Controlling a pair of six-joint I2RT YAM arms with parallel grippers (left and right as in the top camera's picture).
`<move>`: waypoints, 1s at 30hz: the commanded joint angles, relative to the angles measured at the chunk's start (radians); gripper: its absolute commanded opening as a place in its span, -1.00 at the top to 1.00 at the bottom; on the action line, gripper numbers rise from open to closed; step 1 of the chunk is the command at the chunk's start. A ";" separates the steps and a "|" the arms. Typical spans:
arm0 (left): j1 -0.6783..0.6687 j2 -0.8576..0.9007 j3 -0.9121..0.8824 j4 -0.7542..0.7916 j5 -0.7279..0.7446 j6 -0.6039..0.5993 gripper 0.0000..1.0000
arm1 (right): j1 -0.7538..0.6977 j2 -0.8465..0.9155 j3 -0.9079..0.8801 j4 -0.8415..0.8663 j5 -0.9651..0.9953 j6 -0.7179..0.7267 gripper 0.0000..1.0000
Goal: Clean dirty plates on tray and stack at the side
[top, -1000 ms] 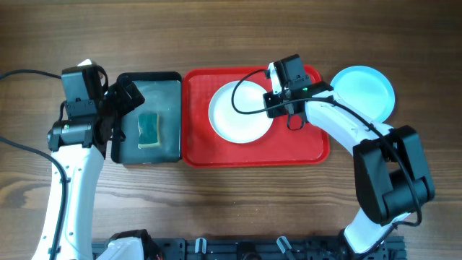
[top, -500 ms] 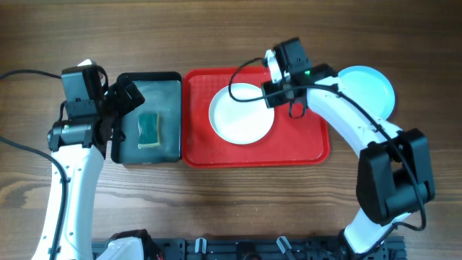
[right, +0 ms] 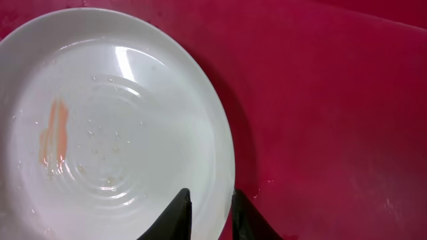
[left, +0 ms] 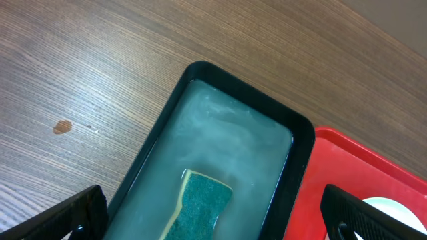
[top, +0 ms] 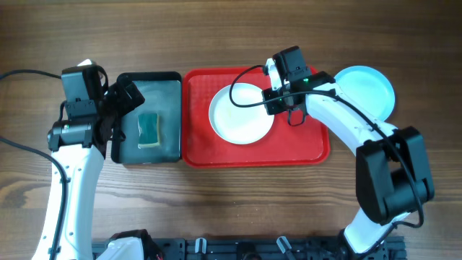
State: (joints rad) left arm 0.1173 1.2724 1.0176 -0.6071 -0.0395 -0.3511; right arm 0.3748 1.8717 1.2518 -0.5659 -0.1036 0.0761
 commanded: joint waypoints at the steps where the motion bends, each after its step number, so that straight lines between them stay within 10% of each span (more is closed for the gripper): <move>1: 0.003 0.000 0.011 0.000 0.004 -0.009 -1.00 | 0.001 0.083 -0.003 0.012 0.002 0.013 0.63; 10: 0.003 0.000 0.011 0.000 0.004 -0.009 -1.00 | 0.002 0.101 -0.003 0.038 0.037 0.040 0.87; 30: 0.003 0.000 0.011 0.000 0.004 -0.009 -1.00 | 0.000 0.088 0.011 0.053 0.058 0.091 0.74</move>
State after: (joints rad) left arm 0.1173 1.2724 1.0176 -0.6071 -0.0395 -0.3511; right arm 0.3748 1.9663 1.2514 -0.5186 -0.0505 0.1577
